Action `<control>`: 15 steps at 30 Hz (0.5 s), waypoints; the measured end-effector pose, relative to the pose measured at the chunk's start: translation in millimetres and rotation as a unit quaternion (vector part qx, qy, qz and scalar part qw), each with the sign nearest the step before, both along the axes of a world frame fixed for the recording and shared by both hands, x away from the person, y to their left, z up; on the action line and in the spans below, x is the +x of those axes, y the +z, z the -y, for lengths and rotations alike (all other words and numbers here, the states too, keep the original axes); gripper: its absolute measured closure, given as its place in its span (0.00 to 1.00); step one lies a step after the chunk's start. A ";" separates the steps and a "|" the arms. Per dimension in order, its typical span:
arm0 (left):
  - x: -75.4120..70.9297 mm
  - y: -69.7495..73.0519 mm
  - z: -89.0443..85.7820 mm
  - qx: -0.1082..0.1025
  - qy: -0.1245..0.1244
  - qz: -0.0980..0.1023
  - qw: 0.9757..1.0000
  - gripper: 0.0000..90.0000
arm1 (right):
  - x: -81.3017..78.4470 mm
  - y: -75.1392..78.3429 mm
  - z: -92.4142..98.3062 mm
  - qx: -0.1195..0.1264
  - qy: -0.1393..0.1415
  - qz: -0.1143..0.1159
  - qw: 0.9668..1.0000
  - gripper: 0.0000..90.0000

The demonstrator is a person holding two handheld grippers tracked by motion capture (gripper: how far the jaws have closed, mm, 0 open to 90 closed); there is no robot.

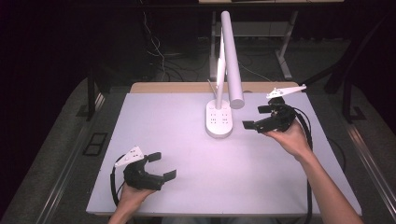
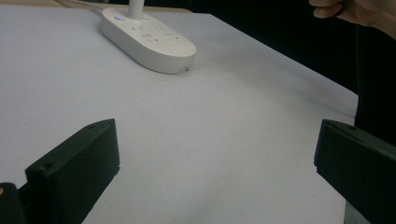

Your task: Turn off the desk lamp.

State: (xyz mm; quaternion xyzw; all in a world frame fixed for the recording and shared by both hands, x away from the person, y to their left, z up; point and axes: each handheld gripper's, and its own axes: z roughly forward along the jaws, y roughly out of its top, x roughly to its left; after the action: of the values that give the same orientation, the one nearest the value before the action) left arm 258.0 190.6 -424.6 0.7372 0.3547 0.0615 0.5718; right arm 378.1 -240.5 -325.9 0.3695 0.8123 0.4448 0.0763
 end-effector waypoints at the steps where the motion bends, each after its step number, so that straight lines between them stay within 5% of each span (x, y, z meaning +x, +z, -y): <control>1: -0.1 0.0 -0.1 0.001 0.002 0.000 1.000 0.00 | 2.6 0.0 -0.8 -0.001 -0.001 -0.001 1.000 0.01; 11: 0.1 0.4 -1.7 0.001 0.004 0.001 1.000 0.00 | 34.6 -10.0 0.1 -0.001 -0.015 -0.015 1.000 0.02; 15: 0.1 0.5 -1.1 0.001 0.003 0.001 1.000 0.00 | 46.2 -13.1 2.4 0.004 -0.019 -0.017 1.000 0.17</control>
State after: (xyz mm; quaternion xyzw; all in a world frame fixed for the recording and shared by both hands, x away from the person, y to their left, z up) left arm 258.1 191.7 -424.1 0.7363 0.3565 0.0647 0.5715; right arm 424.3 -242.9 -339.1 0.3923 0.8046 0.4403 0.0696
